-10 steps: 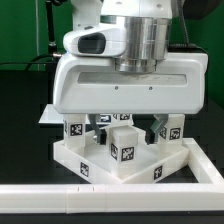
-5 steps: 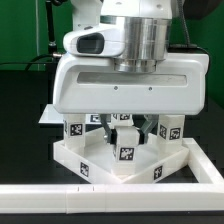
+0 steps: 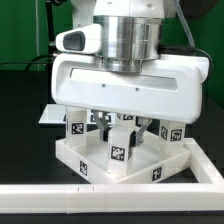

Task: Assemble square table

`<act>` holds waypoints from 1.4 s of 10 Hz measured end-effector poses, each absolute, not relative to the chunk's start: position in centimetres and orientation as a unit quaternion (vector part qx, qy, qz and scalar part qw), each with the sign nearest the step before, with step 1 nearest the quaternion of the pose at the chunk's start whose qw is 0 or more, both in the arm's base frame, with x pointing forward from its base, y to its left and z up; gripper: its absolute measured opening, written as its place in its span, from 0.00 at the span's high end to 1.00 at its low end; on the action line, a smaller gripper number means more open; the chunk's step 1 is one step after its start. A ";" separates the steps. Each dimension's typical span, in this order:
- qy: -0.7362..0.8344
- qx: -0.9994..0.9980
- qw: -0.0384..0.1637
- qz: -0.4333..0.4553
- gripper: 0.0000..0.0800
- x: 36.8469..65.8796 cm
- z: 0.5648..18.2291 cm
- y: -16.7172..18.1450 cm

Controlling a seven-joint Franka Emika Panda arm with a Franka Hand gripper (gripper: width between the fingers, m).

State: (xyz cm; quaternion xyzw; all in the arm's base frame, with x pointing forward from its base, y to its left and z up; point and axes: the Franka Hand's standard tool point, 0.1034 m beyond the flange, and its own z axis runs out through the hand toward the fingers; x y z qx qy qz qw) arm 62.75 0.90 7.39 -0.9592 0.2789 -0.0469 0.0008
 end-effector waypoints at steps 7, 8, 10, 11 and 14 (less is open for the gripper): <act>0.467 -0.883 0.012 -0.041 0.30 62.7 7.3 0.9; 0.438 -0.898 0.010 -0.041 0.30 62.7 7.3 1.1; 0.310 -0.950 0.008 -0.042 0.21 63.1 7.6 1.7; 0.267 -0.963 0.006 -0.042 0.19 63.1 7.6 1.5; 0.177 -0.983 0.000 -0.042 0.19 63.1 7.6 1.4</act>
Offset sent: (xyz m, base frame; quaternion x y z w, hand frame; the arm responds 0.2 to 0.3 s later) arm -0.0003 -0.0089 0.0023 -0.0504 0.0061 0.1232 0.9911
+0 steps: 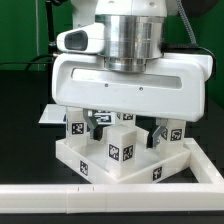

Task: Assemble square table

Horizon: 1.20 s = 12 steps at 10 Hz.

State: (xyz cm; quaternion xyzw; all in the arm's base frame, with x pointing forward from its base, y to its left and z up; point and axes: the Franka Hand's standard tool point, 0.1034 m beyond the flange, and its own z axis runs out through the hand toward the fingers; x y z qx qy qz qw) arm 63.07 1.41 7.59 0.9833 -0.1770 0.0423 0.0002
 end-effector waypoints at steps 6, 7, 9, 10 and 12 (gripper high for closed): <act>0.131 0.991 0.025 0.022 0.19 63.2 8.0 0.6; 0.163 0.986 0.026 0.021 0.19 63.3 8.1 0.2; 0.222 0.974 0.033 0.017 0.19 63.3 8.1 -0.3; 0.221 0.975 0.033 0.017 0.19 63.3 8.1 -0.4; 0.220 0.975 0.033 0.017 0.55 63.3 8.1 -0.4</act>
Offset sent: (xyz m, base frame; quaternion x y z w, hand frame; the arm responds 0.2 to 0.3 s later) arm 0.0063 0.0080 0.0015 0.0205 -0.0556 -0.3376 0.9394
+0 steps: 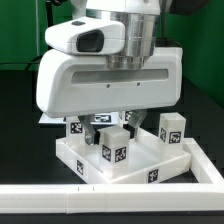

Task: Assemble square table

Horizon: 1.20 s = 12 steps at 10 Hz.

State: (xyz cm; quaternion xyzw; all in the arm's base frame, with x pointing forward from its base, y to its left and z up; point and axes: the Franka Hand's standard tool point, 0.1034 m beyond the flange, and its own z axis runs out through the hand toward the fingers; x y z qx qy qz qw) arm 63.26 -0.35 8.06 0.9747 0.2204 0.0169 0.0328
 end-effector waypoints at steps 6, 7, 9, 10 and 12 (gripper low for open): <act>0.016 0.999 0.021 0.028 0.64 63.2 8.1 -0.4; -0.029 0.999 0.020 0.031 0.64 63.2 8.1 -0.4; -0.126 0.991 0.017 0.034 0.64 63.3 8.1 -0.3; -0.150 0.988 0.016 0.034 0.64 63.2 8.1 -0.3; -0.168 0.985 0.013 0.035 0.51 63.3 8.7 -0.2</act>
Offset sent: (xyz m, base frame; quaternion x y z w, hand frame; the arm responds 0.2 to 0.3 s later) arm -0.0080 -0.0057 0.0000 -0.0066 0.0085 0.1990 0.9799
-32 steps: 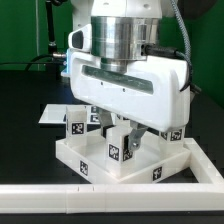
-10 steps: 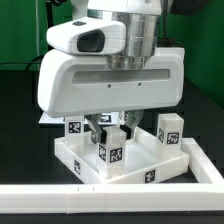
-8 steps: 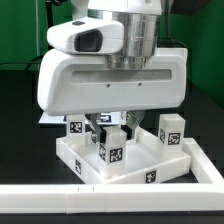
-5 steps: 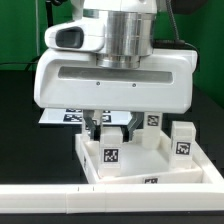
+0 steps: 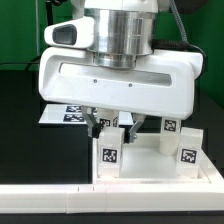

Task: Assemble square table

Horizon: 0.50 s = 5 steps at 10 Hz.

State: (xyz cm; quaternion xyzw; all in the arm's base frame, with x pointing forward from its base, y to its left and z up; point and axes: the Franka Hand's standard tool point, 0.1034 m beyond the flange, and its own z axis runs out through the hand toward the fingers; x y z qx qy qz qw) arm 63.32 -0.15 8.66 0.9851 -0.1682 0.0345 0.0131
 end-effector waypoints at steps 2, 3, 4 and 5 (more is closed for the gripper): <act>-0.170 0.985 0.009 0.036 0.23 63.5 9.7 0.1; -0.170 0.985 0.006 0.041 0.23 63.7 10.5 0.2; -0.170 0.985 0.003 0.042 0.20 63.9 11.4 0.3; -0.170 0.985 0.004 0.041 0.19 63.8 11.1 0.2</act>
Offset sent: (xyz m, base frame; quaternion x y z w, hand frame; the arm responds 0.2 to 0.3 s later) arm -0.0007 0.0074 0.0389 0.0157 -0.0236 0.0082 0.9996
